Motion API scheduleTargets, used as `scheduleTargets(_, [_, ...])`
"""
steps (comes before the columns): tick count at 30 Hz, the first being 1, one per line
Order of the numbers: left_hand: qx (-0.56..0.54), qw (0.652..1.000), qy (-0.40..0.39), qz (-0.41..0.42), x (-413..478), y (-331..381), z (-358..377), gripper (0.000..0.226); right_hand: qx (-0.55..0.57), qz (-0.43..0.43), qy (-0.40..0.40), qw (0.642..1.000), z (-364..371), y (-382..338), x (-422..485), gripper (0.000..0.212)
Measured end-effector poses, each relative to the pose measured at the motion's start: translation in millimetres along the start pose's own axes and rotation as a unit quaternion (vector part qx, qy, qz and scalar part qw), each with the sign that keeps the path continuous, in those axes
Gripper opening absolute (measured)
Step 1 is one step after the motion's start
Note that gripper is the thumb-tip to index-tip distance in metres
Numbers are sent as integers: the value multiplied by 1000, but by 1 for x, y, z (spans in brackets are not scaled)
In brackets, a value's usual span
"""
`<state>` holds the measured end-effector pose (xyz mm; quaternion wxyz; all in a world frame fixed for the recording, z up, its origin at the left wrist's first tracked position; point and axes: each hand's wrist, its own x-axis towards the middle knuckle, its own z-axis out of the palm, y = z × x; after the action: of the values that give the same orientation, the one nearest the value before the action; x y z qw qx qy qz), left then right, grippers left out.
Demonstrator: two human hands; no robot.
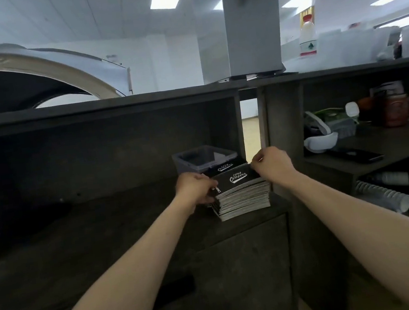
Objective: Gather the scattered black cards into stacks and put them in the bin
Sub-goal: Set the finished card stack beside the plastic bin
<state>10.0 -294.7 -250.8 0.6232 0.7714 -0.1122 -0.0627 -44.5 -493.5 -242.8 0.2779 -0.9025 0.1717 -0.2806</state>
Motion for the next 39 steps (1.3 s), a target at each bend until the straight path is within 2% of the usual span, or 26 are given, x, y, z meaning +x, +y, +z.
scheduleTargets(6, [98, 989, 46, 101, 10, -23, 1, 21, -37, -3, 17, 999, 10, 10, 0, 24])
scheduleTargets(9, [163, 966, 85, 183, 20, -25, -14, 15, -42, -59, 66, 995, 5, 3, 8, 20])
scheduleTargets(11, [192, 950, 101, 224, 34, -24, -30, 7, -30, -94, 68, 993, 1, -8, 19, 17])
scheduleTargets(12, [218, 940, 106, 239, 43, -23, -39, 5, -31, -109, 53, 992, 1, -15, 26, 17])
scheduleTargets(15, [340, 901, 84, 256, 75, -21, -65, 29, -61, -131, -24, 989, 10, -44, 53, 17])
scheduleTargets(20, [498, 828, -53, 250, 123, -14, -83, 65, -189, -107, -174, 961, 55, -92, 88, 51])
scheduleTargets(22, [537, 801, -73, 253, 137, -11, -81, 71, -232, -124, -204, 943, 75, -104, 94, 59])
scheduleTargets(25, [570, 773, -102, 259, 152, -10, -78, 66, -269, -157, -219, 925, 96, -111, 96, 58])
scheduleTargets(28, [560, 780, -94, 263, 155, -15, -86, 61, -276, -174, -213, 921, 100, -109, 92, 55])
scheduleTargets(30, [569, 767, -66, 290, 152, -19, -101, 55, -257, -189, -207, 925, 97, -107, 90, 53])
scheduleTargets(32, [579, 756, -53, 300, 144, -23, -124, 48, -197, -194, -221, 935, 93, -108, 87, 41])
scheduleTargets(35, [551, 783, -38, 285, 124, -31, -167, 35, -60, -201, -278, 937, 97, -118, 77, 10])
scheduleTargets(37, [527, 803, -29, 276, 104, -38, -198, 31, -23, -214, -292, 932, 104, -130, 66, 3])
scheduleTargets(39, [528, 805, -18, 268, 79, -46, -232, 28, -26, -234, -294, 926, 112, -144, 55, 7])
